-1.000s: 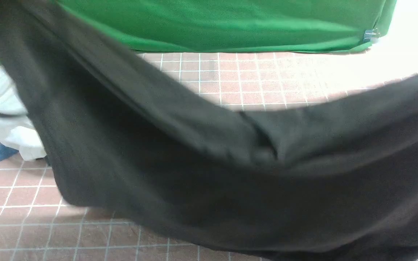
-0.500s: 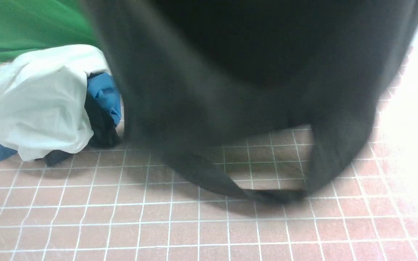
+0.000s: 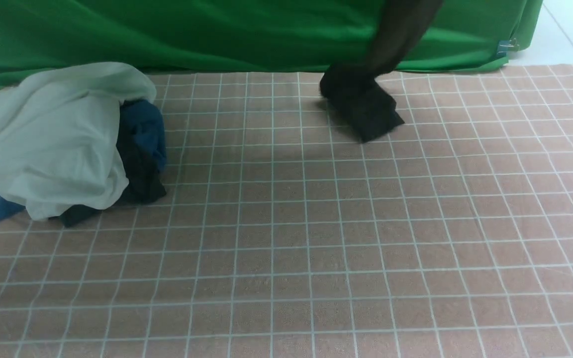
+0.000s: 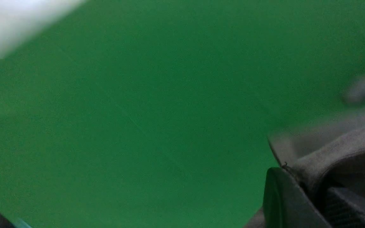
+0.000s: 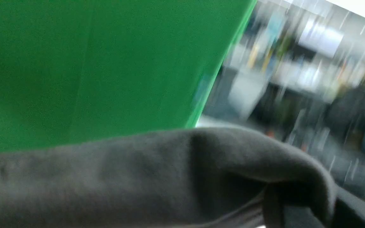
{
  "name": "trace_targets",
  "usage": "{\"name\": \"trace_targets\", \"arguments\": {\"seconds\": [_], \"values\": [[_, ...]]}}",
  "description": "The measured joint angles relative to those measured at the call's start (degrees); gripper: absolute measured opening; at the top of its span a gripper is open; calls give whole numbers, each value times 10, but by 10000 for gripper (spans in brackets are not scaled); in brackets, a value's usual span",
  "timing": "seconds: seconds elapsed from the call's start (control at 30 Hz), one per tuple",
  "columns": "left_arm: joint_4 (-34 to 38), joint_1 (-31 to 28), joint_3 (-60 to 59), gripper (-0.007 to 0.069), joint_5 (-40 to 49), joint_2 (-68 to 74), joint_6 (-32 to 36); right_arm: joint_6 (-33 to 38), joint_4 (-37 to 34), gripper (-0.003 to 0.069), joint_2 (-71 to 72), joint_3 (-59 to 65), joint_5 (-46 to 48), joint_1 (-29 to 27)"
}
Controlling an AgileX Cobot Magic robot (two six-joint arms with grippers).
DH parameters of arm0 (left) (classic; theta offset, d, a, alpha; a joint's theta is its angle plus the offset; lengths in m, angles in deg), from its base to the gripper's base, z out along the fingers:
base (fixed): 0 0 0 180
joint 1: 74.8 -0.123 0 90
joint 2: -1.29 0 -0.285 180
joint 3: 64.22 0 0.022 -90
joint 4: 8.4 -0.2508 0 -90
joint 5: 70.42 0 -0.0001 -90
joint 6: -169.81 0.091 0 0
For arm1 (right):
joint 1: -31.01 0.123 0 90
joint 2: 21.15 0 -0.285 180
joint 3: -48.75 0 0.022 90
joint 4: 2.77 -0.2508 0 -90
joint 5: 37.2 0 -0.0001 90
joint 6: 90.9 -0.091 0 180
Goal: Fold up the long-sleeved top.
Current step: Spread the long sleeves with your arms and place them on the tabletop
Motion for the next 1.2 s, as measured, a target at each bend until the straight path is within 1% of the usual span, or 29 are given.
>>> {"name": "trace_targets", "arguments": {"seconds": [0.03, 0.07, 0.1, 0.13, 0.17, 0.2, 0.23, 0.3, 0.33, 0.43, 0.57, 0.77, 0.9, 0.97, 1.03, 1.17, 1.2], "values": [[0, 0, -60, 31, 8, -14, 1, 3, -5, 85, 2, 45, 21, 0], [0, 0, -135, 31, 15, -30, 1, 5, -15, 85, 10, 118, 33, 0], [0, 0, -161, 31, 17, -37, 1, 5, -18, 85, 12, 118, 36, 0], [0, 1, -224, 31, 26, -56, 1, 5, -32, 85, 23, 176, 42, 0], [0, 1, -325, 31, 34, -88, 1, 3, -68, 85, 54, 286, 45, 0], [0, 1, -371, 31, 37, -105, 1, 2, -80, 85, 67, 323, 44, 0], [0, 1, -425, 31, 39, -127, 1, -1, -105, 85, 97, 397, 39, 0], [-1, 1, -482, 31, 42, -153, 2, -5, -127, 85, 128, 477, 30, 0], [-1, 1, -535, 31, 46, -182, 6, -10, -150, 85, 168, 548, 25, 3], [4, 1, -616, 31, 60, -234, 11, -16, -170, 85, 217, 653, 36, 23], [29, 1, -689, 31, 115, -286, 11, -31, -177, 85, 271, 779, 51, 75], [39, 1, -764, 31, 181, -358, 11, -55, -187, 85, 300, 902, 51, 146], [35, 1, -783, 31, 222, -390, 11, -57, -208, 85, 300, 951, 49, 167], [22, 1, -792, 31, 236, -403, 11, -58, -218, 85, 300, 966, 52, 175], [0, 1, -798, 31, 234, -407, 11, -58, -212, 85, 300, 966, 52, 178], [-79, 9, -804, 31, 212, -407, 11, -69, -147, 85, 300, 966, 49, 178], [-108, 18, -804, 31, 203, -407, 8, -75, -117, 85, 300, 966, 46, 178]]}}
